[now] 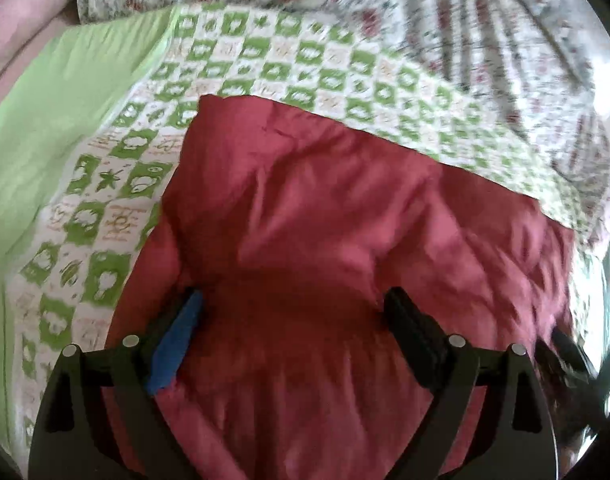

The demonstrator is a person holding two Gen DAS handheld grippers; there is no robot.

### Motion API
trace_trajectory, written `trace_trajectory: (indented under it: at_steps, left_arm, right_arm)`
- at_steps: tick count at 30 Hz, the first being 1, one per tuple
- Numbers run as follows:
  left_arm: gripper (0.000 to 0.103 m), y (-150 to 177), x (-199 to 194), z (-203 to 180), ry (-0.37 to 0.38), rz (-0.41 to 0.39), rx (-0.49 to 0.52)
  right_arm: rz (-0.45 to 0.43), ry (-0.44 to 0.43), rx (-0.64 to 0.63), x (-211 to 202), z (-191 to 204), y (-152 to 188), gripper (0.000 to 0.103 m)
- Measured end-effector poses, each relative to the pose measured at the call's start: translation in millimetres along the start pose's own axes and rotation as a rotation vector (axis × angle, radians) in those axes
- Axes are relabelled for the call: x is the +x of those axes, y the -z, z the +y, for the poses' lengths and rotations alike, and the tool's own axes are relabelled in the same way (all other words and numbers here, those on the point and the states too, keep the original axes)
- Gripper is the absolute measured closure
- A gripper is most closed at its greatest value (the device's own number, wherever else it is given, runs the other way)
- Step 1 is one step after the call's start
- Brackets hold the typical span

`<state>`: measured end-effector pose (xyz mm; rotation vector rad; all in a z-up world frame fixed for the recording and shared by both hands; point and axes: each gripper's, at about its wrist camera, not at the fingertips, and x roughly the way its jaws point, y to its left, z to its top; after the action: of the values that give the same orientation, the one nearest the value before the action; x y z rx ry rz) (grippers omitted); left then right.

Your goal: Fold large clothes

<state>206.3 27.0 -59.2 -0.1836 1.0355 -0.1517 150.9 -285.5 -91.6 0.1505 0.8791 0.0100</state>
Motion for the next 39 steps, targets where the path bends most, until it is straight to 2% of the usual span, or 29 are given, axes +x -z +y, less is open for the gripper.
trace_trajectory:
  at_steps: [4,8,14,17,20,24,28,32,36,39]
  left_arm:
    - [0.010,33,-37,-5,0.050,-0.048,0.028]
    - [0.010,66,-64,-6,0.116,-0.060,0.044]
    - [0.010,107,-84,-11,0.125,-0.075,0.091]
    - [0.010,119,-79,-9,0.131,-0.054,0.095]
    - [0.010,123,-64,-10,0.084,-0.032,0.101]
    - [0.010,125,-51,-11,0.069,-0.026,0.109]
    - [0.008,126,-42,-10,0.059,-0.025,0.119]
    - [0.007,127,-39,-11,0.045,-0.021,0.131]
    - [0.006,129,-38,-13,0.037,-0.018,0.137]
    - [0.006,127,-37,-15,0.028,-0.017,0.138]
  right_arm:
    - [-0.016,-0.007,0.013,-6,-1,3,0.005]
    - [-0.050,-0.013,0.033,-30,-2,10,0.008]
    - [-0.111,-0.001,-0.023,-82,10,43,0.007]
    - [-0.086,0.000,-0.061,-88,14,63,0.007]
    - [-0.032,0.053,-0.072,-76,5,80,0.007]
    - [-0.021,0.019,-0.001,-68,-15,87,0.006]
    - [-0.010,0.027,-0.003,-66,-14,87,0.005]
    - [0.008,-0.001,0.034,-67,-18,89,0.005]
    - [0.008,0.019,0.042,-75,-16,91,0.005]
    - [-0.045,0.036,0.045,-94,-10,92,0.005]
